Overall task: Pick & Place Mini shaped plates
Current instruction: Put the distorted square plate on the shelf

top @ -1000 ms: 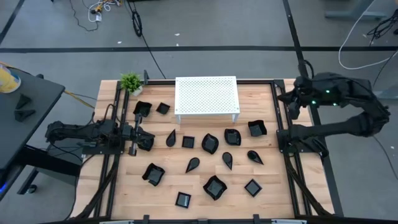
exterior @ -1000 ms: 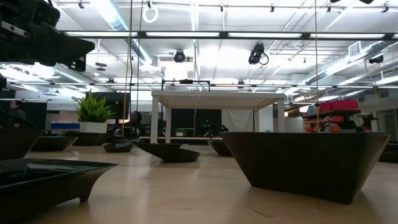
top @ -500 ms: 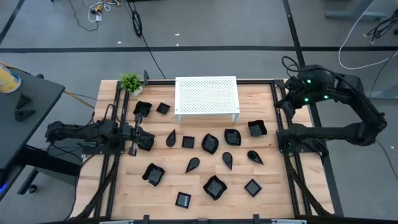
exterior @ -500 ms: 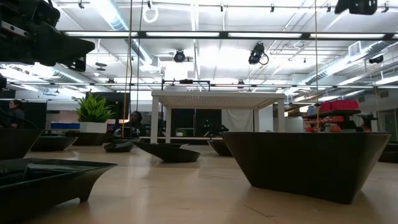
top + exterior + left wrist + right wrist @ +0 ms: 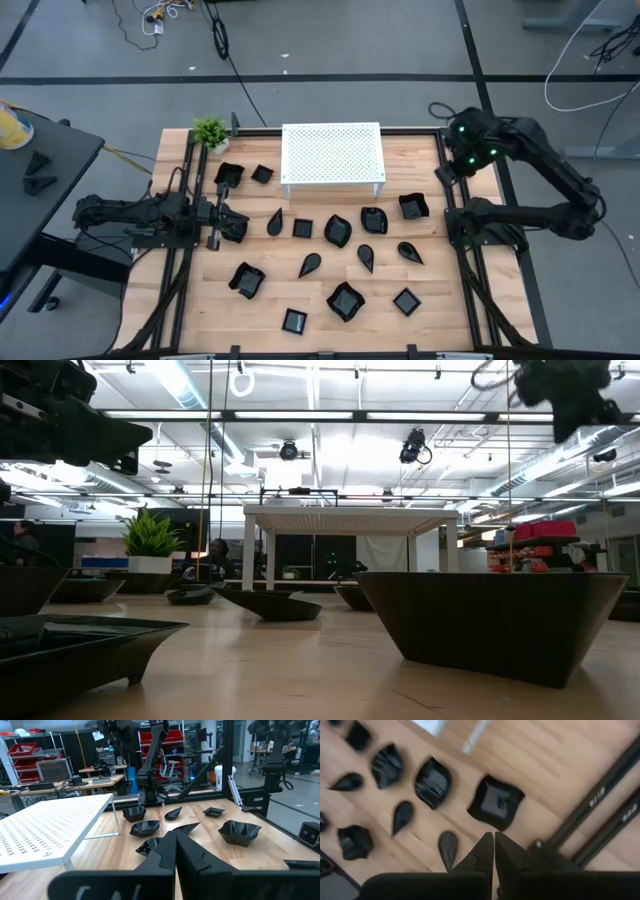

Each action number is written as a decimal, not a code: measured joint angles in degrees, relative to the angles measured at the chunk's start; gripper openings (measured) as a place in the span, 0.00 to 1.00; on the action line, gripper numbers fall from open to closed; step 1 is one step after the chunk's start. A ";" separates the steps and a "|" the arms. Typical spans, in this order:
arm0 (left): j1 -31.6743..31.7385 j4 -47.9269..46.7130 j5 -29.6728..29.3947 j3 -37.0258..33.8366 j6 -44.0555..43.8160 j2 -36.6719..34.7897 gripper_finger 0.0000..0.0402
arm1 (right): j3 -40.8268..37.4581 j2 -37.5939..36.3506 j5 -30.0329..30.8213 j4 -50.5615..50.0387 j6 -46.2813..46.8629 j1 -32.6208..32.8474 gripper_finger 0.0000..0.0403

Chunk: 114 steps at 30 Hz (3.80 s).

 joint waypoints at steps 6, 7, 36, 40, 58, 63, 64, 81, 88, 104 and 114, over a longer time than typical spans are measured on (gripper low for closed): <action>-0.01 0.00 0.01 0.01 0.00 0.00 0.01 | -7.84 -0.79 0.03 1.46 0.39 0.02 0.05; -0.01 0.00 0.00 0.00 0.00 0.00 0.01 | -8.84 -0.77 0.05 2.29 0.39 0.02 0.05; -0.02 0.00 0.01 -0.01 0.00 0.00 0.01 | -25.48 -6.87 -0.56 16.76 -0.83 2.38 0.05; 0.00 0.00 0.01 0.01 0.00 0.00 0.01 | -25.75 -6.85 -0.56 16.93 2.54 2.38 0.05; -0.01 0.00 0.01 0.00 0.00 0.00 0.01 | -25.75 -3.97 -0.21 20.38 4.55 2.40 0.25; 0.00 0.00 0.01 -0.01 0.00 0.00 0.01 | -25.75 -2.88 2.03 21.78 7.74 2.40 0.37; 0.00 0.00 0.01 0.01 0.00 0.00 0.01 | -25.75 -2.77 2.02 22.00 7.65 2.40 0.39; -0.01 0.00 0.00 -0.01 0.00 0.00 0.01 | -32.39 -2.58 1.47 24.51 6.71 2.40 0.50; 0.00 0.00 0.01 0.01 0.00 0.00 0.01 | -35.31 -2.59 2.18 28.57 10.56 2.39 0.50; 0.00 0.00 0.01 -0.01 0.00 0.01 0.01 | -38.95 -2.59 6.56 35.04 15.11 2.40 0.50; 0.00 0.00 0.01 0.00 0.00 0.01 0.01 | -38.95 0.66 9.51 36.02 16.94 2.38 0.50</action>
